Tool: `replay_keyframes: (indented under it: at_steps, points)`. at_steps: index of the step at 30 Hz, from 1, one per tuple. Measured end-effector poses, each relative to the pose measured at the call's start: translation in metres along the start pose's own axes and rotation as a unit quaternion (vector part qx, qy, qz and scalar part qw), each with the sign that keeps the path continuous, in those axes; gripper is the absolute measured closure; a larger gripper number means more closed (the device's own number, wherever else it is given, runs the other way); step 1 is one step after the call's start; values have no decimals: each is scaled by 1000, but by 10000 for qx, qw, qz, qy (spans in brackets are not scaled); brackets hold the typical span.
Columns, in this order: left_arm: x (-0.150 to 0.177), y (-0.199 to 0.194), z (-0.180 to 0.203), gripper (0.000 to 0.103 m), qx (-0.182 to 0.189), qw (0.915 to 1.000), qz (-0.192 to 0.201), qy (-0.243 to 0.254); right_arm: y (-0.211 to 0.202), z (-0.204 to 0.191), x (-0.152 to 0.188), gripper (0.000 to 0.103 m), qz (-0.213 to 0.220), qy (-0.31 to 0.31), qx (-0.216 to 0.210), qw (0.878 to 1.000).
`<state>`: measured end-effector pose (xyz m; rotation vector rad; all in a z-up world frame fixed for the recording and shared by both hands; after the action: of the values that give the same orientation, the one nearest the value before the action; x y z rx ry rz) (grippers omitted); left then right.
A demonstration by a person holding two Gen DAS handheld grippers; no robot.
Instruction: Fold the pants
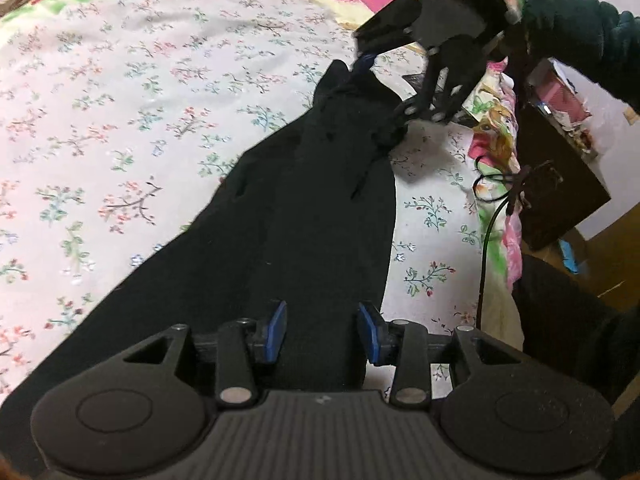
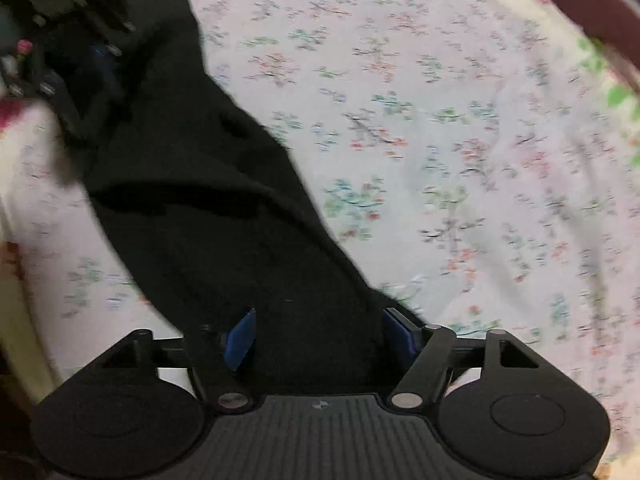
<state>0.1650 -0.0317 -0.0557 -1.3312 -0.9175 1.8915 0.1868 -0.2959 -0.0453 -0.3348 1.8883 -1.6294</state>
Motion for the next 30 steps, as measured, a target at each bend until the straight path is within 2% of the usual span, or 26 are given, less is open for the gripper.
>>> replay_keyframes:
  at_steps: [2,5,8,11,13,18,20,22,25,28,30]
  points:
    - [2,6,-4,56,52,10000,-47,-39,-11,-5,6,44,-169,73,-302,9994]
    - [3,9,-10,56,15,9999,-126,-83,-24,-7,10,48,-122,-74,-232,9996]
    - [2,9,-11,56,-49,9998,-120,-153,-19,11,1,50,3,46,-73,10000]
    - [3,10,-8,56,-128,9997,-111,-194,7,20,0,72,-173,133,-80,9997]
    - [6,8,-5,56,-180,9995,-133,-212,18,11,3,103,-350,91,-121,9993]
    - [10,7,-7,55,-224,9990,-84,-390,-5,-31,19,103,-396,-453,221,9979]
    - [9,8,-8,55,-276,9988,-48,-404,-17,-46,16,103,-398,-846,822,9922]
    - [7,6,-7,55,-352,9986,-29,-384,-36,-51,-1,103,-77,-1066,1327,9854]
    - [6,-10,-1,54,-587,9981,41,-191,-75,-50,-34,103,686,-1143,1888,9729]
    - [9,-32,0,48,-851,9960,177,-197,-112,-59,-56,103,1570,-1331,2509,9459]
    - [13,-44,-2,47,-992,9944,249,-271,-129,-65,-50,103,2114,-1301,2575,9339]
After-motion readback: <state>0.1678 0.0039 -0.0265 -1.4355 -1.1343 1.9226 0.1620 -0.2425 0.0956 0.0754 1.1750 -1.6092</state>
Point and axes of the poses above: each gripper's, at about its wrist camera, not at the fingertips, and y roughly the way its jaws point, z to its right, x to its underside, the point moved 3 cm from there along y, roughly the way its jaws point, and after that the axes turned 10 degrees about y, right-handed, at the moved point
